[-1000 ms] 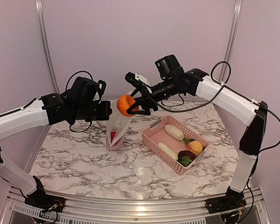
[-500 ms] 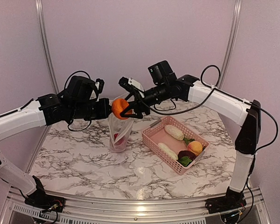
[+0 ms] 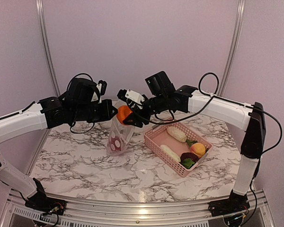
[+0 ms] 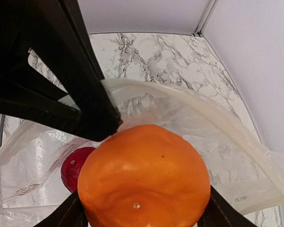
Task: Place the food in the zip-top bag and seal the zipper
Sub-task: Place the fake fruit in the zipper food storage bag.
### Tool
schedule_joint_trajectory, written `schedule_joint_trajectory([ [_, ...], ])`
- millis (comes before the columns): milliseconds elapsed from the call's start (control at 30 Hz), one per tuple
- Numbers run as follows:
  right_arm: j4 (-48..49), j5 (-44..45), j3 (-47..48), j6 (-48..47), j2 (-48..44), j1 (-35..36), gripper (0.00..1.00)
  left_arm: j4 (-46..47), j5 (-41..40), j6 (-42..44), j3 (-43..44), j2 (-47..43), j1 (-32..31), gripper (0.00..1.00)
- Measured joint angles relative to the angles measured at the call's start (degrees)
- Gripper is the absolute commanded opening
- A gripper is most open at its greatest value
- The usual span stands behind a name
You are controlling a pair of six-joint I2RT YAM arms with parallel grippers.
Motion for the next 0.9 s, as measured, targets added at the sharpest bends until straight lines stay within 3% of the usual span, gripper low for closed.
schedule_joint_trajectory([
  [500, -2.3, 7.4, 8.6, 1.7, 8.2, 1.6, 0.90, 2.5, 2.3, -1.4, -2.4, 0.0, 0.0, 0.00],
  [900, -4.3, 5.7, 6.6, 2.3, 2.6, 1.8, 0.88, 2.5, 1.1, -1.1, -3.0, 0.0, 0.0, 0.00],
])
